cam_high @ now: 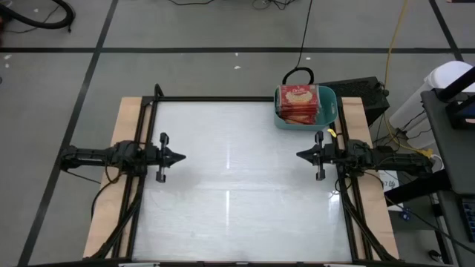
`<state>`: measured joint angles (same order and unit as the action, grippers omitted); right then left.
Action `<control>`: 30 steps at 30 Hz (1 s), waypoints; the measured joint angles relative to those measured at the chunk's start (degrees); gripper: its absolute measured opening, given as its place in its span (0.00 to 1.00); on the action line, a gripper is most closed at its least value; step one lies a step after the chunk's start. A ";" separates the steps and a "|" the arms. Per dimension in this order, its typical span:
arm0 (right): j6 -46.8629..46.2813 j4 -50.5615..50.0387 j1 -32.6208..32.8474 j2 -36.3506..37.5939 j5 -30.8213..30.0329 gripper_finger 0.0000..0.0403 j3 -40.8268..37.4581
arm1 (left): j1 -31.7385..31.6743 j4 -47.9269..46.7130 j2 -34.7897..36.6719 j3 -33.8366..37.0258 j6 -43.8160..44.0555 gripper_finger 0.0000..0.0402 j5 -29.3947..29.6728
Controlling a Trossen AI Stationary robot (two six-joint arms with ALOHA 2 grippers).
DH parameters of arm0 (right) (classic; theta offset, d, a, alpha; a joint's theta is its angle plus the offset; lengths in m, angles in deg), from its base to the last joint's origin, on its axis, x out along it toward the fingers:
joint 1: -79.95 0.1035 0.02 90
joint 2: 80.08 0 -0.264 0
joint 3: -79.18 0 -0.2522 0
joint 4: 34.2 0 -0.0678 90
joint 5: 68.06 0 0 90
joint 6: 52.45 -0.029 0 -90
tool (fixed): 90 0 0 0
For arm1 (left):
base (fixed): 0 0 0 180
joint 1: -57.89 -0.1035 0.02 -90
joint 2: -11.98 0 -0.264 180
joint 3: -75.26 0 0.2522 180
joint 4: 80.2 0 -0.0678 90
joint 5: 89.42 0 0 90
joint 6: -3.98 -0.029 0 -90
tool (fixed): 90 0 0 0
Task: Sort popcorn bags into baskets
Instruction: Return to Home Position
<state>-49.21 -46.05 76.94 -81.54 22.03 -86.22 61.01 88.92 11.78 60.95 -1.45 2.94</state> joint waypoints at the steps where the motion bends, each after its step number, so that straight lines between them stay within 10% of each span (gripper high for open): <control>1: 0.00 0.01 0.00 0.01 -0.01 0.00 0.00 | 0.00 -0.18 -0.12 0.00 0.22 0.00 -0.03; 30: 0.00 0.02 -0.02 -0.05 0.01 0.00 0.00 | -0.21 1.66 0.06 -0.02 1.42 0.01 1.93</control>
<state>-49.21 -46.03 76.92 -81.60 22.04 -86.22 60.80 90.59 11.84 60.92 -0.03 4.87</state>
